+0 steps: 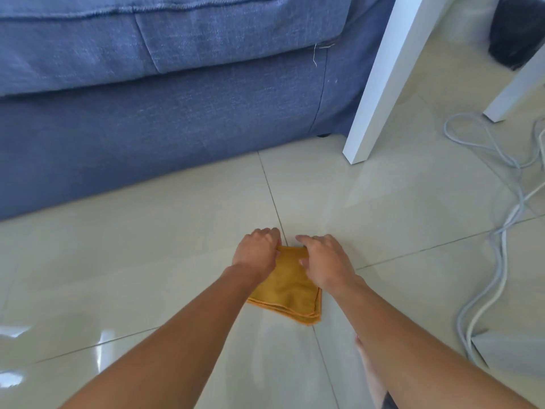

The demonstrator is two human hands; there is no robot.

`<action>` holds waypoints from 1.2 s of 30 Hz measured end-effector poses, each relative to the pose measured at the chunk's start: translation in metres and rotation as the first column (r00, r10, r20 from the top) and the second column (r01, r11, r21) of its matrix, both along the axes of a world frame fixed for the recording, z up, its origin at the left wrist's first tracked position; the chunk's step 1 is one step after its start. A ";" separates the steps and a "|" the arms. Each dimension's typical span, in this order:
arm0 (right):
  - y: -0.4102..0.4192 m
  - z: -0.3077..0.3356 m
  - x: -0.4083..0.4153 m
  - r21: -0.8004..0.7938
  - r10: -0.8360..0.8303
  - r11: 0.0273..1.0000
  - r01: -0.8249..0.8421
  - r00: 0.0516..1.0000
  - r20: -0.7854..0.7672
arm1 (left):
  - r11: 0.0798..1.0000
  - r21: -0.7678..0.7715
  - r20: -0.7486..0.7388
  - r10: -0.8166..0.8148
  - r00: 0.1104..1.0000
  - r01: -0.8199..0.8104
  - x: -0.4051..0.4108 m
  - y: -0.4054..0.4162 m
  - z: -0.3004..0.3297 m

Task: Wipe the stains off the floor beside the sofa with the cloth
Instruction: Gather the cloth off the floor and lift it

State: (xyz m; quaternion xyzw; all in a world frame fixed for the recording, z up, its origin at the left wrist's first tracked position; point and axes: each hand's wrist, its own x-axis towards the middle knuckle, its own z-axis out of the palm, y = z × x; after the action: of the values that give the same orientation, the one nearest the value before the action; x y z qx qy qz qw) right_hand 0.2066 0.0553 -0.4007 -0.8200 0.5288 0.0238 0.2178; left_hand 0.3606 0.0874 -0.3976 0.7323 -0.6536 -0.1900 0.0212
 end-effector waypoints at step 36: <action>0.083 0.489 -0.307 -0.292 -0.359 0.666 0.686 0.639 0.680 | 0.807 -0.574 -0.460 -0.457 0.761 0.138 -0.253 -0.001 0.483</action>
State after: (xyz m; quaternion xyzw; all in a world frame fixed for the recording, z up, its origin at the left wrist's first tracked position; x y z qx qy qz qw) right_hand -0.1008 0.1383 0.0883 -0.6140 0.6463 -0.4347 0.1280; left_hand 0.1073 0.0864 0.0856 0.4885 -0.7532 -0.2250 0.3788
